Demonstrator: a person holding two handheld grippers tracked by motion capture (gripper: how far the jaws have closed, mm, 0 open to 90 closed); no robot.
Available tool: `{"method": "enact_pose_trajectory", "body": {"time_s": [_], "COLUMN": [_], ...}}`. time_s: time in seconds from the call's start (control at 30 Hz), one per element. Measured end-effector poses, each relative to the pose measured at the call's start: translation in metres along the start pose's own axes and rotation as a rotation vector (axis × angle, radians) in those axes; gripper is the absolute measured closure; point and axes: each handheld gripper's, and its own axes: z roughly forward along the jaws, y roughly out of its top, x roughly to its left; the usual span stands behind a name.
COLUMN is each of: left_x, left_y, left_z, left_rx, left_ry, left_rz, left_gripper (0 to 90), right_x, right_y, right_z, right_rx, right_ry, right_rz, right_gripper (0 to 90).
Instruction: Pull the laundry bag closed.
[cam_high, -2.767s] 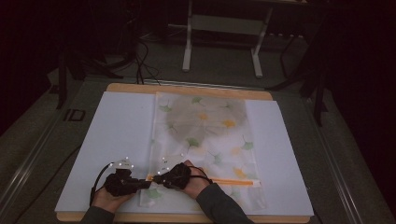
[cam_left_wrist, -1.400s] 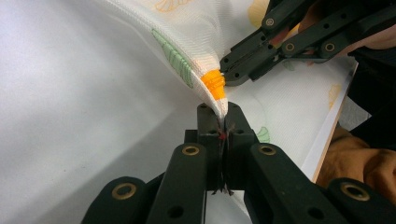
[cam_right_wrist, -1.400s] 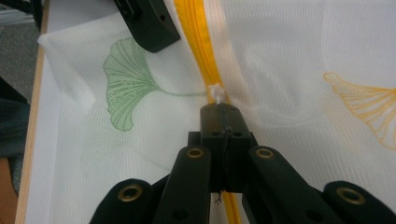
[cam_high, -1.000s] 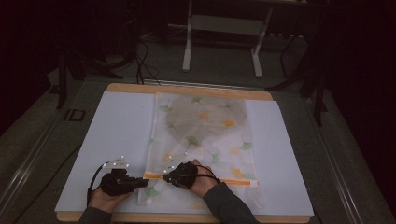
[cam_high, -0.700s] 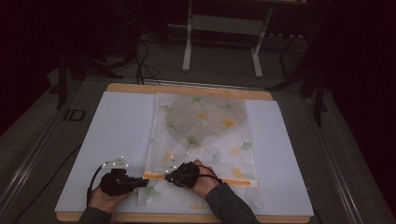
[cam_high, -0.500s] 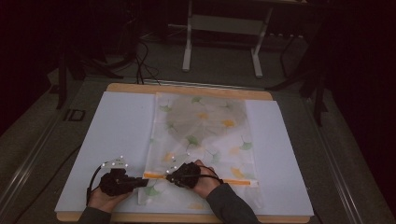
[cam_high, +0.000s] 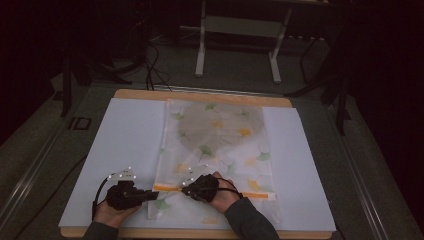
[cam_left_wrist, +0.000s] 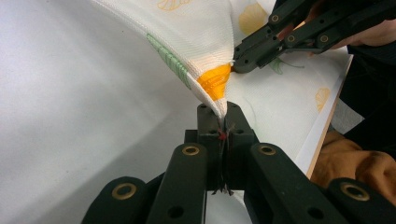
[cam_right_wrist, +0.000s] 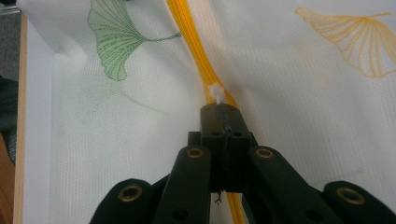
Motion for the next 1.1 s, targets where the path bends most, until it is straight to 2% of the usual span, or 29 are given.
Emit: {"method": "enact_pose_trajectory", "body": {"time_s": [1.1], "left_x": [0.000], "left_y": [0.000], "left_z": [-0.002], "left_rx": [-0.012], "left_ry": [-0.002], "left_rz": [-0.005], "left_gripper": [88.2], "right_x": [-0.005], "right_y": [-0.015], "right_z": [-0.012], "right_rx": [0.005], "right_ry": [-0.023], "right_rz": [0.029], "right_gripper": [90.0]}}
